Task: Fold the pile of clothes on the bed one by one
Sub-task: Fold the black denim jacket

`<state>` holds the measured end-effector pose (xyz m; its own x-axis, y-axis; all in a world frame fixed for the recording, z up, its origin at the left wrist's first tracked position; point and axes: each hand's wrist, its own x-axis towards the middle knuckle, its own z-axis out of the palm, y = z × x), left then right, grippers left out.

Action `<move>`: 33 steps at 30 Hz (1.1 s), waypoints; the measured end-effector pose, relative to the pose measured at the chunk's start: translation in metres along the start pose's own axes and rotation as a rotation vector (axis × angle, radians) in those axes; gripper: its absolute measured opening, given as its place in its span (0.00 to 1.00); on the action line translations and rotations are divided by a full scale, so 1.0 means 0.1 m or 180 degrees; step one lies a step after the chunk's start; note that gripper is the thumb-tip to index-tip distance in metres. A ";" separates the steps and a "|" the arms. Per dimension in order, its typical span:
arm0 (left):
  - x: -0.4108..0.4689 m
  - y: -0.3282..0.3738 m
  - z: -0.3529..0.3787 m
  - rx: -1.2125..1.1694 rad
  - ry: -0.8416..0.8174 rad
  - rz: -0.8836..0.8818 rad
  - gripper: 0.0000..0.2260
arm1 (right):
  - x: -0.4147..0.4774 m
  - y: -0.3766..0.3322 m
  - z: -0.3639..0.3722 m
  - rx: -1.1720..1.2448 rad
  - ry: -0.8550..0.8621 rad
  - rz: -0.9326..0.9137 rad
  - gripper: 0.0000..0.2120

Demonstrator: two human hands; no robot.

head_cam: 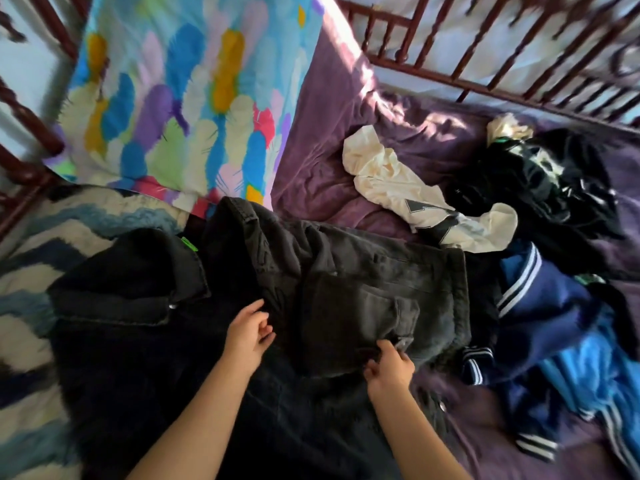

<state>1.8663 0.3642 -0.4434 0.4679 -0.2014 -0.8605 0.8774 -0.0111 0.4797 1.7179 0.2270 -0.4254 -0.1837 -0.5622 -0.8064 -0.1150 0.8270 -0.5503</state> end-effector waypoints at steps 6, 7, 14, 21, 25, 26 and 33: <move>-0.22 -0.84 -0.07 0.1638 0.0036 -0.0293 0.27 | -0.06 0.83 -0.96 -0.0333 0.0289 0.0772 0.12; -0.25 -0.92 -0.04 0.1664 0.0019 -0.0342 0.26 | -0.05 0.87 -1.05 -0.0304 0.0305 0.0777 0.13; -0.47 -1.19 0.17 0.1240 -0.0301 -0.1013 0.20 | 0.24 0.57 -1.29 -0.1619 0.0451 -0.0262 0.30; -0.71 -1.40 0.17 0.0367 -0.0337 -0.1093 0.19 | 0.34 0.28 -1.24 -0.1265 -0.0772 -0.0293 0.17; -0.88 -1.30 0.18 -0.0067 -0.0565 -0.1186 0.08 | -0.07 0.16 -1.14 -0.0282 -0.1562 0.0359 0.05; -0.94 -1.22 0.18 -0.0370 -0.0704 -0.1101 0.09 | -0.16 0.17 -1.14 -0.0150 -0.1675 0.0428 0.08; -1.08 -0.88 -0.55 0.2248 0.0001 0.1507 0.26 | -0.43 0.80 -1.25 -0.1721 -0.1550 0.0145 0.09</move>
<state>1.7446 0.4406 -0.4024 0.7691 -0.3387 -0.5420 0.3169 -0.5344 0.7835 1.5944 0.3182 -0.4080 0.2408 -0.3631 -0.9001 -0.6069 0.6674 -0.4316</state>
